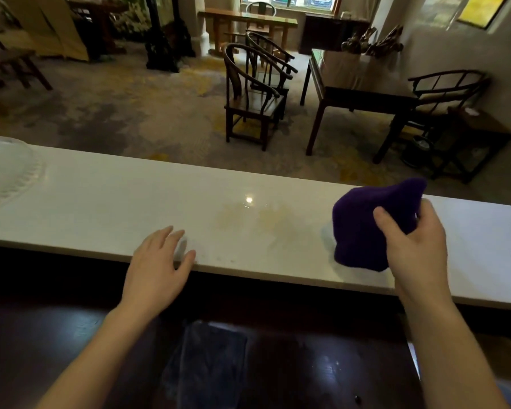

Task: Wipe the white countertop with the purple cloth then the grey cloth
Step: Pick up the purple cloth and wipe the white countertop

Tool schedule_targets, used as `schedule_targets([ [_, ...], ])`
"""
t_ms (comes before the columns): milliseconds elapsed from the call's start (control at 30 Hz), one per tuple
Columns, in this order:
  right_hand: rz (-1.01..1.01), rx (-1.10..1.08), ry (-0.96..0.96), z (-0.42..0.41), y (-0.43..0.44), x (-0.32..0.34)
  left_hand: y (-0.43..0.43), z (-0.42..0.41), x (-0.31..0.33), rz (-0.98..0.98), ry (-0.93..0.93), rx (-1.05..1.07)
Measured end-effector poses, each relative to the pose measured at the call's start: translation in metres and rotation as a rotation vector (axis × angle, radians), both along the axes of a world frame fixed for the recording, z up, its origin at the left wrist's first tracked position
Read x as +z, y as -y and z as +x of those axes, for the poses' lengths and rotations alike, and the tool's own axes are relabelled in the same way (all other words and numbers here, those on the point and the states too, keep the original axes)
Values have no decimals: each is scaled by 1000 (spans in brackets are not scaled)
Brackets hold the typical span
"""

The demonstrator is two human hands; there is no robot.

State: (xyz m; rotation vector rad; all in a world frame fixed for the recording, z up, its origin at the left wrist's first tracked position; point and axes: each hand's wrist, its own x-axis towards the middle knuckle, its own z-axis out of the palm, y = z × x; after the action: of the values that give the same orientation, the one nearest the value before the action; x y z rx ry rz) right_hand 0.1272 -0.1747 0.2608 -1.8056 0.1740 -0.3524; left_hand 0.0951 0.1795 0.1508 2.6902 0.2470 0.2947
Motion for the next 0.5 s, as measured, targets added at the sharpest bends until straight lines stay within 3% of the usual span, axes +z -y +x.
schedule_targets([
  [100, -384, -103, 59, 23, -2, -11, -13, 2, -8, 83, -88, 0],
  [233, -815, -115, -21, 42, -23, -43, -18, 0, -15, 125, -96, -18],
  [367, -907, 49, -242, 41, -48, -78, -22, -2, -17, 116, -98, -27],
  [500, -965, 57, -302, 42, -65, -98, -27, -3, -17, 91, -93, -44],
])
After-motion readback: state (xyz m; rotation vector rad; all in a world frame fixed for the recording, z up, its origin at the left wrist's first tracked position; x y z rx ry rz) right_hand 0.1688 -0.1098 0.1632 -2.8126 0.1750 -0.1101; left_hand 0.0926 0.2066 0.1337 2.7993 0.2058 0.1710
